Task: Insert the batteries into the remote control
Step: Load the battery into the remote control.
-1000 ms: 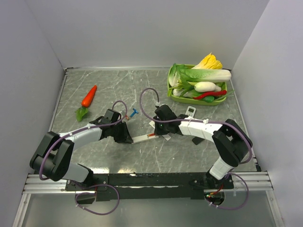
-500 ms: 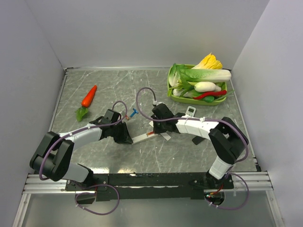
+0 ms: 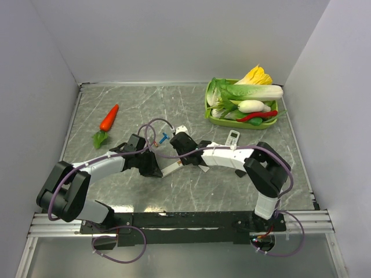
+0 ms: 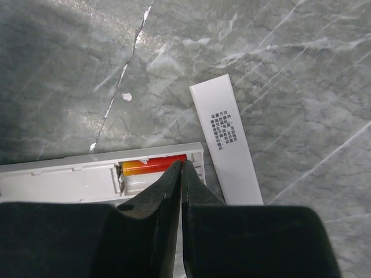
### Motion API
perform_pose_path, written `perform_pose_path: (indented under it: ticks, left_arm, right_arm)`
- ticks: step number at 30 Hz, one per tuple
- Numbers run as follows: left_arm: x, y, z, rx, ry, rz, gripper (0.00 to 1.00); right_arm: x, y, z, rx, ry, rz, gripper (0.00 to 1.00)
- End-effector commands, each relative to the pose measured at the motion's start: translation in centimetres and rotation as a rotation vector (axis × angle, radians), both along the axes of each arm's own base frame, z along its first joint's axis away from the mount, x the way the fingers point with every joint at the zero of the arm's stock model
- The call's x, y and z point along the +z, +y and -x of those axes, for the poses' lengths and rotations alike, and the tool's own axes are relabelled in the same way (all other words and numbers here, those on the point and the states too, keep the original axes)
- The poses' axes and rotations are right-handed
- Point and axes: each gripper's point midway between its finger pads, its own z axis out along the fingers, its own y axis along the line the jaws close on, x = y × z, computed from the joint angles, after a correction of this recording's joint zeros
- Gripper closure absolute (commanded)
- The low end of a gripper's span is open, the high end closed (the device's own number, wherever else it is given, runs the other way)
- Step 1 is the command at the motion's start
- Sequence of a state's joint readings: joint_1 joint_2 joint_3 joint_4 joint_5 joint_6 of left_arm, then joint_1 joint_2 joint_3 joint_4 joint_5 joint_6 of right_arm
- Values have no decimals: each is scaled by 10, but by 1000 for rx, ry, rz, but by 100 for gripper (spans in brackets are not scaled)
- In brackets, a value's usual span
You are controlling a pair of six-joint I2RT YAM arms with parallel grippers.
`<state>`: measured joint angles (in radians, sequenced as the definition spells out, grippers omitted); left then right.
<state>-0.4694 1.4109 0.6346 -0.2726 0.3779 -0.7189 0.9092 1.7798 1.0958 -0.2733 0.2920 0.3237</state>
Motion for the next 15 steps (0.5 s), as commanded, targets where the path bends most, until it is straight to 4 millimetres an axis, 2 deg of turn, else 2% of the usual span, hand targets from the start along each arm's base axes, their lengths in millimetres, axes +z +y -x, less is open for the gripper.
perform_pose_path:
  ticks: [1, 5, 9, 12, 15]
  left_arm:
    - [8, -3, -12, 2, -67, 8, 83]
    - [9, -3, -12, 6, -71, 9, 83]
    - [12, -2, -12, 9, -77, 10, 80]
    - [17, -1, -13, 18, -96, 7, 77]
    - [21, 3, -16, 37, -115, -5, 74]
  right_arm:
    - [-31, -11, 25, 68, 78, 159, 90]
    - [-35, -10, 29, 106, 80, 204, 90]
    - [-26, 3, 31, 160, 79, 156, 89]
    - [3, 16, 31, 199, 57, 86, 88]
    - [43, 28, 26, 232, 8, 7, 85]
